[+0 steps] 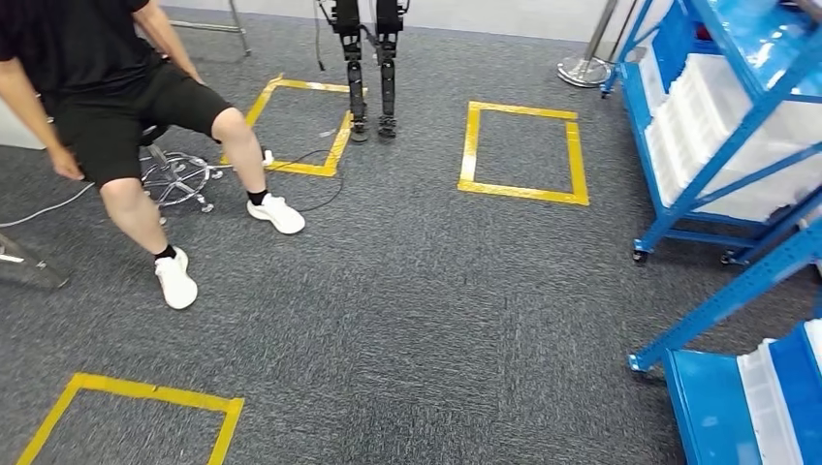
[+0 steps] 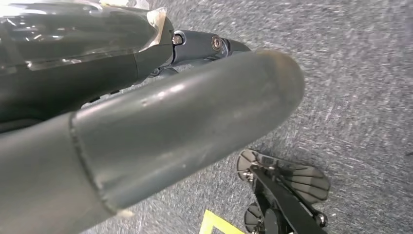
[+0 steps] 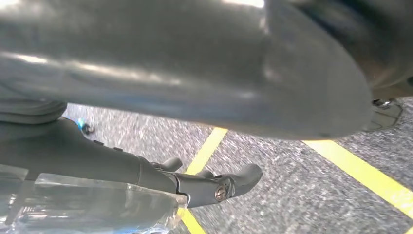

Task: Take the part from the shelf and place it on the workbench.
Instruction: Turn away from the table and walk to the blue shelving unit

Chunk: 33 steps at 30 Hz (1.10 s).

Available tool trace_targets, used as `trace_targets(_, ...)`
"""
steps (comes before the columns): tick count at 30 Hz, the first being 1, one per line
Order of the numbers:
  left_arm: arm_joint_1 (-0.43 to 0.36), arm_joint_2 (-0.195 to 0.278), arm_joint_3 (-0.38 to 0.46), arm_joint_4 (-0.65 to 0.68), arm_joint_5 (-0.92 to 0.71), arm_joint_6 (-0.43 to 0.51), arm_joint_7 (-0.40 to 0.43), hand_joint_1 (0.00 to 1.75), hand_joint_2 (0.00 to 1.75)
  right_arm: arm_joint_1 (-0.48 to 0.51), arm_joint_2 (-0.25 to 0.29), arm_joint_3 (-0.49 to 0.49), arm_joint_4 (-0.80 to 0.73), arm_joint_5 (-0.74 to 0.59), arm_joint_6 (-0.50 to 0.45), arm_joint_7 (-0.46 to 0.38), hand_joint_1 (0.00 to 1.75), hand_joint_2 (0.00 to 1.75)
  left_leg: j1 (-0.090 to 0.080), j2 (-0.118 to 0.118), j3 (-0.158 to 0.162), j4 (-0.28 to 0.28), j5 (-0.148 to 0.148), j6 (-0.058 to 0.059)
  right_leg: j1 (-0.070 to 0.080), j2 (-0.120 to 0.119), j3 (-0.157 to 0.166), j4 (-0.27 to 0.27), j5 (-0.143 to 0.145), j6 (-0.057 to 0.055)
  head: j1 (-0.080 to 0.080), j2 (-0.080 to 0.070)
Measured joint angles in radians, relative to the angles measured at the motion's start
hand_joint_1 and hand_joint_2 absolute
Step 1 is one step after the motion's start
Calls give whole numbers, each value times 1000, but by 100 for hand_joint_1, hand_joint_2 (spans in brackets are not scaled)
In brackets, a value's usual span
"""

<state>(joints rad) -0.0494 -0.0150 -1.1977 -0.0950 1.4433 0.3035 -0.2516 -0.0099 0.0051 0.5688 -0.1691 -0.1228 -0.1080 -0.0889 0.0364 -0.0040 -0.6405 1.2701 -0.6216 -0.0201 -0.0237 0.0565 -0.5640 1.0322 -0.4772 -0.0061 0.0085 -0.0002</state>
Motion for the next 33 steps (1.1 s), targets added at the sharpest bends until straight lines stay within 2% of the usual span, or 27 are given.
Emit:
trace_targets(1,0,1,-1,0,-1,0,1,0,0,1,0,-1,1,-2,0,0,0,0,4,-9,22,-57,40,-2,-1,14,1,3,-1,2,0,0)
trace_targets(2,0,2,-2,0,-2,0,2,0,0,1,0,-4,2,-3,0,0,0,0,8,-27,45,-117,70,-4,0,28,0,8,-4,7,-1,0)
trace_targets(3,-1,2,-4,0,-3,-1,2,0,0,0,-1,-6,2,-4,0,0,0,0,11,-43,64,-164,90,-3,2,41,-4,12,-7,13,-1,0)
trace_targets(5,-3,4,-10,0,-6,-2,1,0,0,1,-2,-11,3,-6,0,-2,0,0,7,-59,77,-199,93,7,7,60,-17,16,-8,29,-2,0)
trace_targets(7,-7,4,-17,0,-10,-3,0,0,0,7,-5,-15,5,-8,0,-3,0,0,1,-39,78,-204,98,27,5,68,-26,17,-6,43,-2,0)
trace_targets(9,-9,5,-22,0,-14,-5,-2,0,0,11,-7,-17,7,-10,0,-4,0,0,1,-17,81,-212,104,45,6,27,-47,57,-24,47,2,0)
trace_targets(11,-6,7,-24,0,-16,-7,-5,0,0,11,-8,-19,8,-12,0,-8,0,0,0,8,81,-215,106,56,7,-25,-101,160,-74,41,8,0)
trace_targets(12,-4,8,-25,0,-17,-7,-6,0,0,10,-8,-20,8,-13,0,-9,0,0,-2,23,80,-215,105,59,7,-36,-132,218,-98,39,11,0)
trace_targets(13,-2,9,-25,0,-17,-7,-7,0,0,11,-8,-21,8,-13,0,-11,0,0,-3,37,80,-214,105,59,6,-40,-152,259,-111,42,11,0)
trace_targets(14,-2,10,-26,0,-17,-7,-8,0,0,11,-9,-22,8,-12,0,-13,0,0,-4,50,79,-214,104,58,4,-43,-155,268,-109,47,11,0)
trace_targets(15,-2,10,-26,0,-17,-6,-9,0,0,13,-9,-22,8,-12,0,-14,0,0,-3,61,80,-214,103,57,3,-48,-139,241,-94,54,12,0)
trace_targets(16,-2,11,-26,0,-17,-6,-11,0,0,13,-10,-22,8,-11,0,-14,0,0,-3,73,82,-214,102,55,2,-58,-106,183,-70,61,12,0)
trace_targets(18,-2,11,-26,0,-17,-4,-13,0,0,11,-13,-22,9,-9,-2,-15,0,0,-7,94,88,-214,96,46,6,-101,-43,62,-29,63,13,0)
trace_targets(19,-2,12,-26,0,-16,-3,-14,0,0,9,-14,-22,9,-8,-3,-15,0,0,-9,104,92,-214,92,39,10,-115,-27,29,-19,57,12,0)
trace_targets(20,-2,13,-26,1,-16,-2,-14,0,0,8,-14,-22,9,-8,-4,-15,0,0,-11,113,97,-215,88,31,16,-121,-24,17,-15,49,12,0)
trace_targets(21,-4,13,-26,1,-16,0,-15,0,0,8,-15,-22,9,-8,-5,-15,0,0,-11,123,103,-218,86,24,21,-113,-26,16,-14,42,12,0)
trace_targets(22,-6,14,-27,1,-16,0,-16,0,0,10,-15,-22,9,-8,-6,-15,0,0,-9,129,108,-220,84,18,17,-100,-23,14,-12,34,11,0)
trace_targets(23,-8,14,-27,1,-16,0,-18,0,0,11,-16,-22,9,-8,-6,-15,0,0,-6,119,110,-216,78,12,12,-90,-19,10,-9,27,10,0)
trace_targets(25,-8,17,-30,1,-17,0,-25,0,0,12,-16,-22,9,-8,-9,-14,0,0,-2,66,90,-159,37,5,-2,-69,-9,2,-1,11,4,0)
trace_targets(26,-6,18,-34,1,-18,0,-29,0,0,12,-15,-22,10,-9,-11,-14,0,0,-1,34,65,-103,5,4,-4,-58,-9,1,1,6,2,0)
trace_targets(27,-3,19,-38,1,-19,-1,-34,0,0,12,-15,-22,10,-9,-12,-13,0,0,-1,15,33,-39,-25,4,-2,-45,-9,1,3,1,0,0)
trace_targets(28,-1,20,-41,1,-20,-2,-40,0,0,11,-14,-22,10,-9,-14,-13,0,0,-1,7,4,13,-42,3,0,-31,-9,1,3,-1,1,0)
trace_targets(29,1,21,-43,1,-20,-4,-44,0,0,12,-14,-22,10,-9,-14,-13,0,0,-1,3,-14,39,-40,2,2,-16,-9,2,3,-2,1,0)
trace_targets(30,1,22,-43,1,-20,-6,-47,0,0,12,-14,-22,10,-9,-15,-13,0,0,0,1,-16,30,-19,1,2,-1,-8,2,3,-3,0,0)
trace_targets(31,2,23,-44,1,-20,-7,-50,0,0,12,-14,-22,10,-9,-15,-13,0,0,2,-6,-3,-12,16,1,2,14,-6,4,3,-2,0,0)
trace_targets(33,3,26,-44,1,-20,-10,-53,0,0,11,-13,-22,10,-9,-15,-13,0,0,9,-50,40,-131,83,3,4,40,-10,11,0,3,-1,0)
